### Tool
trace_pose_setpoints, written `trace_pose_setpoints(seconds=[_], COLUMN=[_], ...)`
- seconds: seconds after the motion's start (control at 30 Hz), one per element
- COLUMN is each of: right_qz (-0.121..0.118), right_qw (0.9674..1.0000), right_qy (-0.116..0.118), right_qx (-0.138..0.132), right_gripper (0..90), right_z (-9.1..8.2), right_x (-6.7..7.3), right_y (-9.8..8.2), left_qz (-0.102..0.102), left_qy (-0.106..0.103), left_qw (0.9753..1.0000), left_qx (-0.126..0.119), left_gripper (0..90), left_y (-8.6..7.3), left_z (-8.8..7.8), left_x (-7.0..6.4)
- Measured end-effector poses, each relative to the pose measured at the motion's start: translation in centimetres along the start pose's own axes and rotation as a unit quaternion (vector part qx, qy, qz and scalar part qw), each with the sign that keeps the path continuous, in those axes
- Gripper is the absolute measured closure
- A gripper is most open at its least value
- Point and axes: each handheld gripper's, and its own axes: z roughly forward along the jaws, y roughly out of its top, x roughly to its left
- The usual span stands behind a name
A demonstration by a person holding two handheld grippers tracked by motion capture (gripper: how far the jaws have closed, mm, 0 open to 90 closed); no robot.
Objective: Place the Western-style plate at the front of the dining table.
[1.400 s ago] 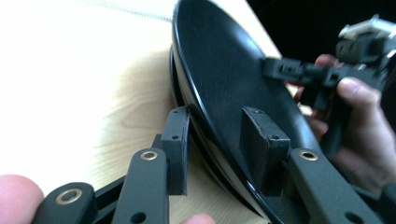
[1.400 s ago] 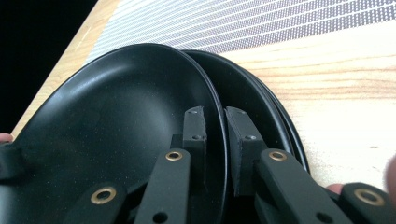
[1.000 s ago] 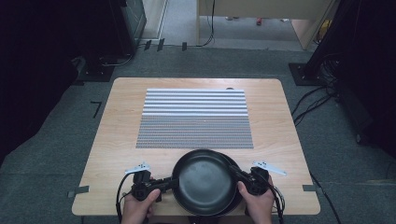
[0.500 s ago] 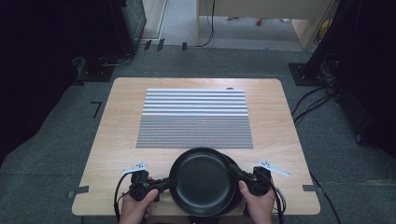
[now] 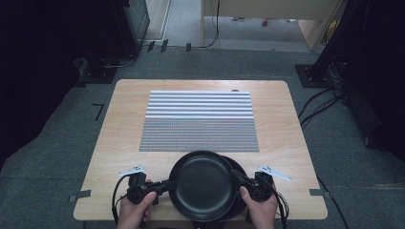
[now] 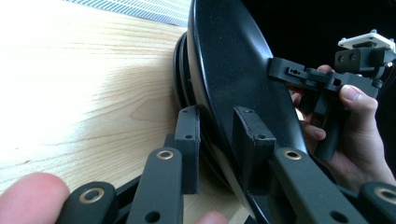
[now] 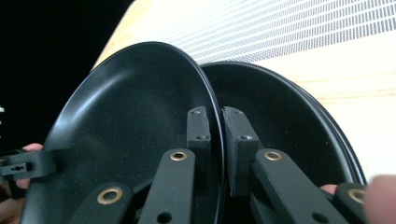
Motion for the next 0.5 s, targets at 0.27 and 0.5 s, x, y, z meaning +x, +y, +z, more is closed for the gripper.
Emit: trace_pose_setpoints(seconds=[0.27, 0.5], right_qz=[-0.005, -0.015], right_qw=[0.9997, 0.9992], right_qy=[-0.014, -0.023], right_qx=[0.019, 0.028], right_gripper=[81.0, 79.2], right_z=[0.58, 0.9], right_x=[0.08, 0.16], right_y=[-0.37, -0.51], left_qz=[-0.018, -0.012], left_qy=[0.003, 0.0], left_qw=[0.9998, 0.9999], left_qx=[0.0, -0.004], left_gripper=[70.4, 69.3], left_y=[0.01, 0.08], left_z=[-0.14, -0.23], left_x=[0.52, 0.46])
